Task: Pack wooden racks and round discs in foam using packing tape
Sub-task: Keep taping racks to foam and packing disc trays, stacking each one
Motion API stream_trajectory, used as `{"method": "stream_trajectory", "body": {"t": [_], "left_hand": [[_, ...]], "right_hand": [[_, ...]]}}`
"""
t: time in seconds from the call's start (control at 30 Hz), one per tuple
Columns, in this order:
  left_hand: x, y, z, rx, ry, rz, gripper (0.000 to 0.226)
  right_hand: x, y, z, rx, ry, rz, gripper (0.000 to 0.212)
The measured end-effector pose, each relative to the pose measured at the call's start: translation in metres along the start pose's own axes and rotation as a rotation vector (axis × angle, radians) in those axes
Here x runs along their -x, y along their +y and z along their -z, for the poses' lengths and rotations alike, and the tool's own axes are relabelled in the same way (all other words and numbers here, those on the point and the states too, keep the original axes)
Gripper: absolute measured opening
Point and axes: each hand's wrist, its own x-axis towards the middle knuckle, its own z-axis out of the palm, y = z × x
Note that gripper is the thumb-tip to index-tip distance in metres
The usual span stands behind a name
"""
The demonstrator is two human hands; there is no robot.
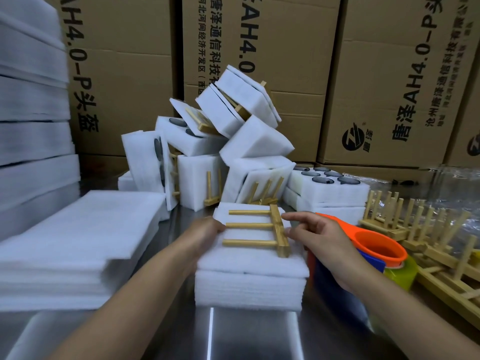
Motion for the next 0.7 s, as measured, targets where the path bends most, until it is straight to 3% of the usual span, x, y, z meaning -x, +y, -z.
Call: {"method": "stream_trajectory", "body": {"t": [0.13,0.27,0.47,0.53,0.63,0.7], "left_hand": [[0.003,-0.001,-0.011,0.078,-0.041,-0.001,0.017],[0.006,-0.004,-0.018,0.195,-0.100,0.029,0.024],[0.009,-0.004,-0.017,0.204,-0.087,0.037,0.020],[0.012,-0.003,-0.018,0.195,-0.088,0.028,0.017],[0.014,-0.002,-0.019,0.183,-0.092,0.024,0.016],[0.014,-0.001,-0.018,0.193,-0.091,0.036,0.015]], "right_hand": [[-0.004,0.005,0.004,-0.134,0.011,-0.171,0.039],[0.000,-0.002,0.005,-0.288,-0.123,-0.348,0.027],[0.002,-0.001,0.004,-0.304,-0.139,-0.341,0.024],[0.003,0.000,0.001,-0.236,-0.136,-0.334,0.040],[0.004,0.002,-0.001,-0.146,-0.123,-0.327,0.089],[0.005,0.001,-0.001,-0.142,-0.138,-0.312,0.100]]}}
